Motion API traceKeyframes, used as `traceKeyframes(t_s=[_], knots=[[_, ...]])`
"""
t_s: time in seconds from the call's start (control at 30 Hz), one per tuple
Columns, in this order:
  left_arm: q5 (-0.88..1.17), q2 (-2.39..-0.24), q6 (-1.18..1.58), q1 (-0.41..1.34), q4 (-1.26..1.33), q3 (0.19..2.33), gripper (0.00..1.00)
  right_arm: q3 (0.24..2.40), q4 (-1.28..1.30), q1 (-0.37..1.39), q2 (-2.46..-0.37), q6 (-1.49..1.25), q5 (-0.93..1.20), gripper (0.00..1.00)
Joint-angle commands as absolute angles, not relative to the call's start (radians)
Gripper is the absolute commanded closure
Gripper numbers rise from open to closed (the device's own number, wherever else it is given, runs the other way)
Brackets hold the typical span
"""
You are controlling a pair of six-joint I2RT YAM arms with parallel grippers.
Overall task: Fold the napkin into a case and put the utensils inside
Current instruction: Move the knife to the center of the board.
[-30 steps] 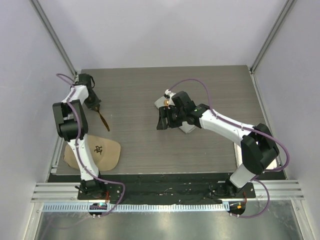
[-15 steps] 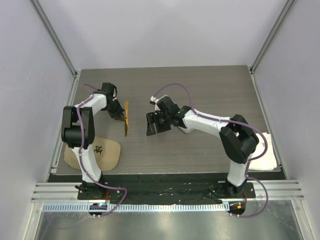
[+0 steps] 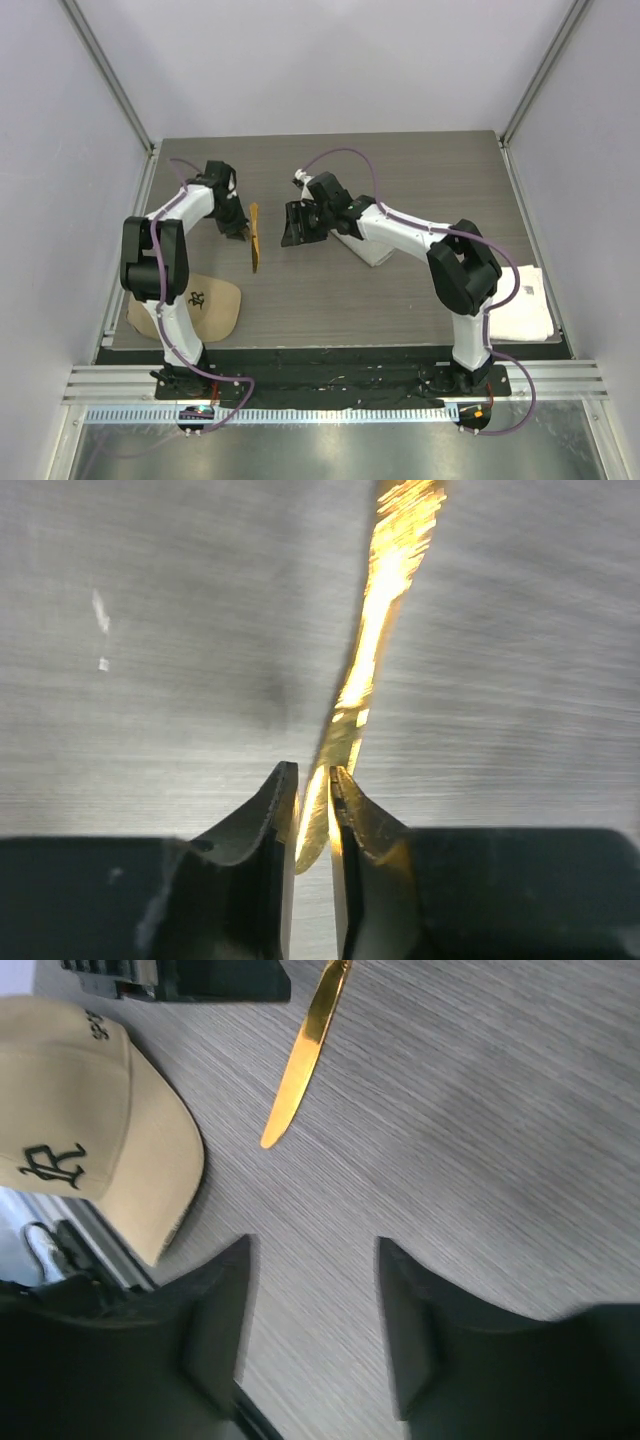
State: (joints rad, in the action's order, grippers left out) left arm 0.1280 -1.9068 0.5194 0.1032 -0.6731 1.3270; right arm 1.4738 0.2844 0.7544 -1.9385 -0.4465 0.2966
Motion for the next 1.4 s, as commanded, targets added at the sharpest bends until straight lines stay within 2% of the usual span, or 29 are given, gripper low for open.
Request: traceKeyframes(t_s=[0.0, 0.03, 0.07, 0.17, 0.23, 0.3, 0.43, 0.57, 1.1, 1.37], knots=[[0.144, -1.911, 0.451, 0.11, -0.678, 1.461, 0.81, 1.487, 0.137, 0.749, -1.976, -0.54, 0.402, 0.51], [0.14, -1.928, 0.453, 0.109, -0.681, 1.477, 0.82, 1.476, 0.105, 0.749, -1.997, -0.587, 0.422, 0.56], [0.146, -1.934, 0.46, 0.107, -0.677, 1.498, 0.83, 1.476, 0.074, 0.749, -2.008, -0.606, 0.442, 0.65], [0.156, -1.947, 0.482, 0.104, -0.657, 1.519, 0.84, 1.48, -0.006, 0.749, -2.057, -0.669, 0.497, 0.78], [0.187, -1.953, 0.492, 0.101, -0.635, 1.52, 0.83, 1.497, -0.051, 0.75, -2.083, -0.681, 0.511, 0.82], [0.199, -1.992, 0.491, 0.098, -0.653, 1.554, 0.79, 1.52, -0.058, 0.75, -2.121, -0.693, 0.518, 0.86], [0.178, -2.051, 0.474, 0.098, -0.696, 1.624, 0.66, 1.58, -0.091, 0.764, -2.196, -0.726, 0.552, 0.99], [0.137, -2.059, 0.474, 0.097, -0.678, 1.647, 0.59, 1.646, -0.1, 0.796, -2.259, -0.75, 0.552, 0.99], [0.12, -2.099, 0.518, 0.081, -0.704, 1.709, 0.61, 1.694, -0.123, 0.842, -2.391, -0.795, 0.542, 0.99], [0.121, -2.108, 0.492, 0.08, -0.736, 1.741, 0.58, 1.598, -0.166, 0.841, -2.37, -0.793, 0.543, 0.99]])
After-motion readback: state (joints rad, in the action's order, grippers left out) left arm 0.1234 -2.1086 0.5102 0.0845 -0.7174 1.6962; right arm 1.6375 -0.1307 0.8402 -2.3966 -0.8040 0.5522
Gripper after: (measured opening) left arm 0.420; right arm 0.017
